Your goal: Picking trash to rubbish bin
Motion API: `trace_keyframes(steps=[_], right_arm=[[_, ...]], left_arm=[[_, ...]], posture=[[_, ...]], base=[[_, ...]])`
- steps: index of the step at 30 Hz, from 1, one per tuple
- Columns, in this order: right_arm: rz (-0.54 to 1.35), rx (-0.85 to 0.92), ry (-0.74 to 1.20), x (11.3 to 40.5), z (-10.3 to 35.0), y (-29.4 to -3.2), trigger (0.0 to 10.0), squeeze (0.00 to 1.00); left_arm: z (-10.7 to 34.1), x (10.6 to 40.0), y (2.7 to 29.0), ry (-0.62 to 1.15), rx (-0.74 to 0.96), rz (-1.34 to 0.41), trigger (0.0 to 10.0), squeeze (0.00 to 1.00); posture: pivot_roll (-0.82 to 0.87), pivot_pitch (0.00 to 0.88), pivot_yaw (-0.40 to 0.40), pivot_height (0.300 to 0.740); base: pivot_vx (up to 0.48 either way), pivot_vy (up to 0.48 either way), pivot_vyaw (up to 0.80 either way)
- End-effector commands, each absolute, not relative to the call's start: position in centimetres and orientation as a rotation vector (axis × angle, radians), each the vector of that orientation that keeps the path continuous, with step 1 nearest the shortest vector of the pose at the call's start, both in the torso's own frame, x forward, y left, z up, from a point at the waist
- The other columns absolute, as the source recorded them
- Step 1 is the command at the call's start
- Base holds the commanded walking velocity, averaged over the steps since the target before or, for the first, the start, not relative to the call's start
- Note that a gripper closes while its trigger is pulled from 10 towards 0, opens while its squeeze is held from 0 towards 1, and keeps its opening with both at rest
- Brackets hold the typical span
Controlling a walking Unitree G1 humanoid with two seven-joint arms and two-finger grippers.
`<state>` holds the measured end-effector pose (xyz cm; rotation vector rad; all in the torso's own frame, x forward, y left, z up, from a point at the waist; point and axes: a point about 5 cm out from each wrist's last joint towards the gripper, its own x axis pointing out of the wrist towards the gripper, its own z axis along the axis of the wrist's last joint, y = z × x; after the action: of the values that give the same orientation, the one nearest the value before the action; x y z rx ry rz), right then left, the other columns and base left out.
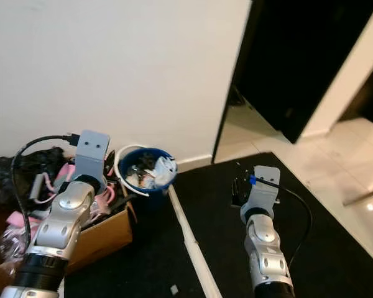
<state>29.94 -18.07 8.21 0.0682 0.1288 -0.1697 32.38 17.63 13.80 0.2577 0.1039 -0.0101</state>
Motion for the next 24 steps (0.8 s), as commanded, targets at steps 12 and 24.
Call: trace_keyframes(steps=[12,24], right_arm=[[-0.203,0.063,0.161,29.52,7.80,-19.32,10.0,0.00],[-0.212,0.064,0.162,29.45,7.79,-19.40,10.0,0.00]], left_arm=[[13.70,32.24,17.03,0.096,0.257,-0.024,10.0,0.00],[13.83,32.15,17.33,0.089,0.238,-0.011,10.0,0.00]], posture=[[-0.07,0.028,-0.071,0.740],[-0.06,0.032,-0.075,0.740]], base=[[0.000,0.000,-0.80],[0.000,0.000,-0.80]])
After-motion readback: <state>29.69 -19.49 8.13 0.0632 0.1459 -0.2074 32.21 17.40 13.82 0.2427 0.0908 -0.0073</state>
